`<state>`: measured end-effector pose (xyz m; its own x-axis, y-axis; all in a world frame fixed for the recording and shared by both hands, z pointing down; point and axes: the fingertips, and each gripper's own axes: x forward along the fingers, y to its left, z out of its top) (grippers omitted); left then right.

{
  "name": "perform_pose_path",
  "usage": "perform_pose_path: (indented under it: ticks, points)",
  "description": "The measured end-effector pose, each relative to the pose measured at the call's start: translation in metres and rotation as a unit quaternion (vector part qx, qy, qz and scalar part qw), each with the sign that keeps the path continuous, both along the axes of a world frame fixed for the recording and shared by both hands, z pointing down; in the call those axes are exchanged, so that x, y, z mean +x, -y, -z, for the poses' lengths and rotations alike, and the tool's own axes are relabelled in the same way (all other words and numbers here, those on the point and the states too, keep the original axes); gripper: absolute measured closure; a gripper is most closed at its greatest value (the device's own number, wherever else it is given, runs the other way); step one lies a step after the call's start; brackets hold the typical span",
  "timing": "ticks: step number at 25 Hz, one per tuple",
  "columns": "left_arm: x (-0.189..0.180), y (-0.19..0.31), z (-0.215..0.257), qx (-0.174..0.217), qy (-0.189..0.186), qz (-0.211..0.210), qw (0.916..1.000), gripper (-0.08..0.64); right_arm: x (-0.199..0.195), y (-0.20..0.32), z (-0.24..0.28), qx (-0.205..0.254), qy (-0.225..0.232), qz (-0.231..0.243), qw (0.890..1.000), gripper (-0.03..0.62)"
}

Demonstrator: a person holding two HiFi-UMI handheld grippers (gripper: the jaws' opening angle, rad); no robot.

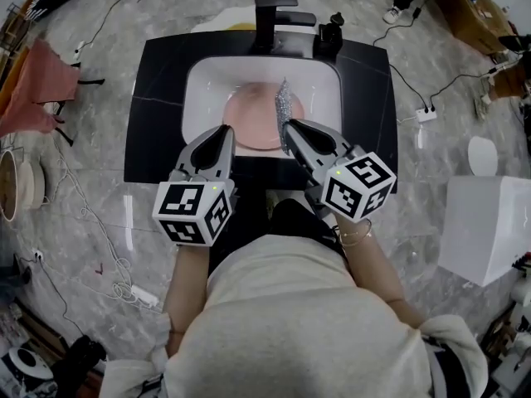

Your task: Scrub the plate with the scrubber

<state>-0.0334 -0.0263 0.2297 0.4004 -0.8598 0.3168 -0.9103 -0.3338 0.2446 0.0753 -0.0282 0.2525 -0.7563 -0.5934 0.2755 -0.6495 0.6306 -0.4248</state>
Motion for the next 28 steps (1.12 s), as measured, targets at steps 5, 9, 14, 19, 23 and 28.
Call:
perform_pose_path:
  ticks: [5, 9, 14, 19, 23, 28]
  points:
    - [-0.008, 0.013, -0.010, -0.014, -0.002, -0.011, 0.9998, 0.529, -0.008, 0.008, -0.011, -0.017, -0.008, -0.009, 1.000, 0.558]
    - [-0.017, 0.030, -0.017, -0.023, -0.001, -0.023, 0.9995, 0.529, -0.014, 0.022, -0.016, -0.027, -0.013, -0.024, 0.999, 0.560]
    - [-0.034, 0.055, -0.024, -0.031, 0.003, -0.035, 0.9989, 0.529, -0.025, 0.041, -0.019, -0.035, -0.024, -0.035, 0.998, 0.560]
    - [-0.049, 0.078, -0.032, -0.039, 0.006, -0.047, 0.9981, 0.531, -0.036, 0.057, -0.026, -0.047, -0.036, -0.040, 0.997, 0.560]
    - [-0.056, 0.093, -0.038, -0.043, 0.003, -0.057, 0.9975, 0.531, -0.041, 0.068, -0.031, -0.051, -0.043, -0.046, 0.997, 0.560]
    - [-0.056, 0.104, -0.045, -0.050, -0.001, -0.078, 0.9956, 0.529, -0.041, 0.079, -0.034, -0.050, -0.050, -0.061, 0.996, 0.560]
